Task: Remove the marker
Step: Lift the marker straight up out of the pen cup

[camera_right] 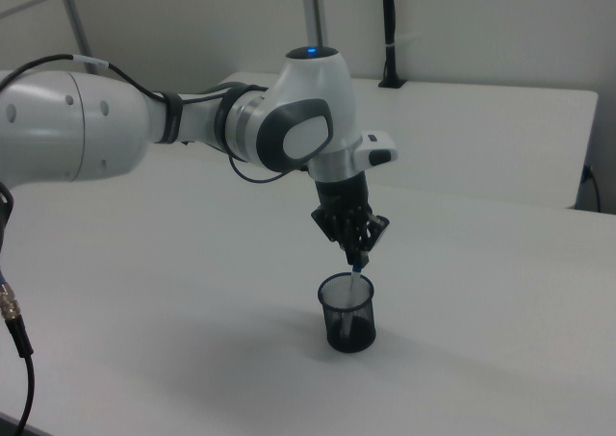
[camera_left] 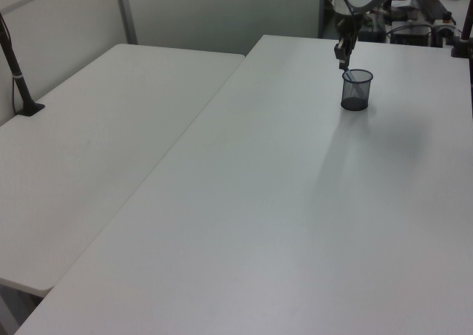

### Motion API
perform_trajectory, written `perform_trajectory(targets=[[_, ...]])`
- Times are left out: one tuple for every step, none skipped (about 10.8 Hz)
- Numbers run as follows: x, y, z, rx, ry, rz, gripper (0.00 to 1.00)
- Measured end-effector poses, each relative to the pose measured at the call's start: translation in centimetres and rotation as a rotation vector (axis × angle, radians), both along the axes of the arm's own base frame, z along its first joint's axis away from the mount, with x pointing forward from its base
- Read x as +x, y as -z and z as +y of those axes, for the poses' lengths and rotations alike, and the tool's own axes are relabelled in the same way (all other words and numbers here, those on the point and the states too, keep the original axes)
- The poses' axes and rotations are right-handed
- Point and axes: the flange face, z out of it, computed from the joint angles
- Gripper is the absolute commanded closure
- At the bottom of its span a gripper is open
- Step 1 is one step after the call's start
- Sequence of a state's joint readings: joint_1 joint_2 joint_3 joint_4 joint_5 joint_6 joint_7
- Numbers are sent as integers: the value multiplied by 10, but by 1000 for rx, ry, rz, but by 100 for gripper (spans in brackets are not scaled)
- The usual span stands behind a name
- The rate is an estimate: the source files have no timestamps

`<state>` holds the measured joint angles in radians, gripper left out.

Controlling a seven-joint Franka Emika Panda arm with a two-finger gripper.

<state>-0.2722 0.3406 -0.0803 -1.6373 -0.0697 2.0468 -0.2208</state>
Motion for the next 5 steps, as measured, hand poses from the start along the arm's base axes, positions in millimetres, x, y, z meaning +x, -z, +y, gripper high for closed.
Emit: perform_trajectory(targets=[[-2, -6, 0, -1, 1, -4, 91], [-5, -14, 1, 1, 2, -1, 91], [-7, -24, 3, 2, 3, 0, 91], [-10, -36, 6, 5, 1, 2, 91], [-11, -50, 10, 5, -2, -2, 91]])
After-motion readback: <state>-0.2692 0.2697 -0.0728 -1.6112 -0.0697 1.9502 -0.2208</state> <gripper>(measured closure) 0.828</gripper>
